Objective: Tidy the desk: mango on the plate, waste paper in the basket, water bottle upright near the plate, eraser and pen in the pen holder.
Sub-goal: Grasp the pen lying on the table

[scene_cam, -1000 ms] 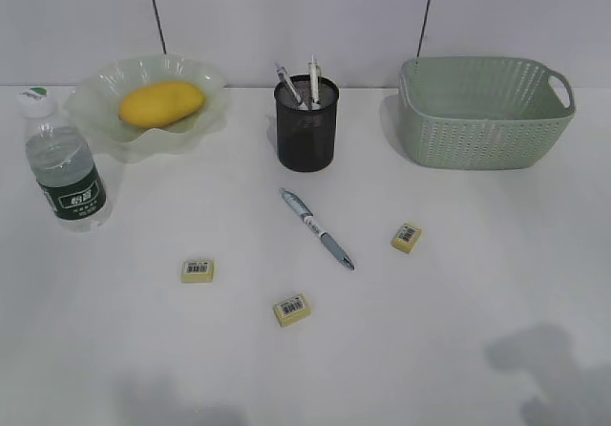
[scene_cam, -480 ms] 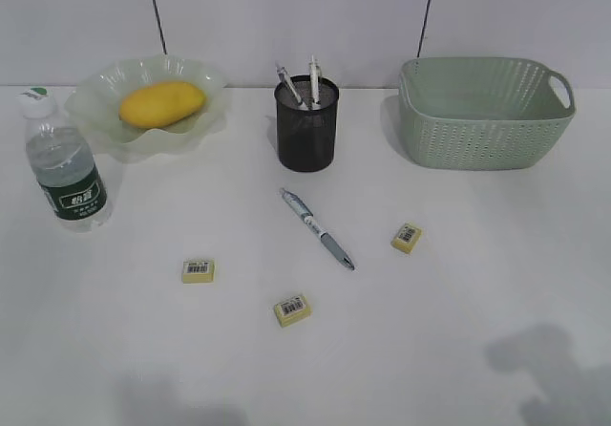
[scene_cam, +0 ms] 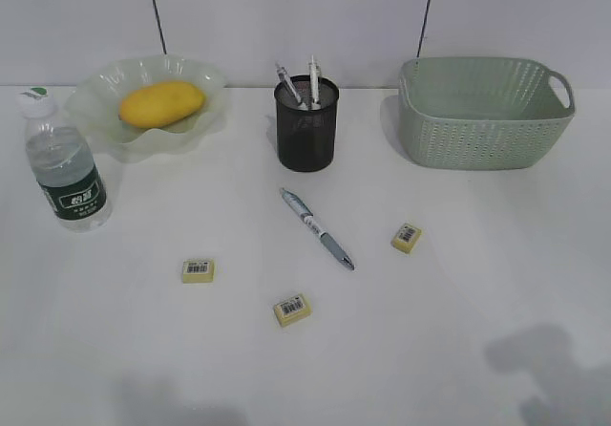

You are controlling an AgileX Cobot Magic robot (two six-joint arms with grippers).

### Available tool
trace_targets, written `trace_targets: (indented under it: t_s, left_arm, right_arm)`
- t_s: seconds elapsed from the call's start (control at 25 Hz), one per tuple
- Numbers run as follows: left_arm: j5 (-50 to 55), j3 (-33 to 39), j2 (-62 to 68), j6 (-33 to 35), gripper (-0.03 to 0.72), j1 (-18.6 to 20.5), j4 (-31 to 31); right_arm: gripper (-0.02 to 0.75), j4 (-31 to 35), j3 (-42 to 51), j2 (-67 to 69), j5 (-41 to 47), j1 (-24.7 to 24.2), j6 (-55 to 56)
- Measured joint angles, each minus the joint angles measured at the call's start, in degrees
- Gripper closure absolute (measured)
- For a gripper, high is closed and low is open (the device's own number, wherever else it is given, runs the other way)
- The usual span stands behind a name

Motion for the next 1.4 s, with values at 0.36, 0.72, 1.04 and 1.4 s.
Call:
trace_targets:
  t_s: [0.36,0.72,1.04,1.4]
  left_arm:
    - [-0.06,0.02,-2.18,0.00,0.366,11.68,0.00]
    - [-0.06,0.02,-2.18,0.04,0.400,11.75,-0.05]
    - [-0.06,0.02,-2.18,0.04,0.401,11.75,-0.85]
    - [-0.06,0.02,-2.18,1.86,0.392,11.75,-3.96]
  right_arm:
    - [0.196,0.00,0.04,0.00,0.00,0.00,0.00]
    - [0.197,0.00,-0.09,0.00,-0.37,0.00,-0.33]
    - [0.197,-3.93,-6.34,3.16,-7.06,0.00,-0.74]
    - [0.196,-4.10,-13.60,27.31,-11.64,0.00,-1.14]
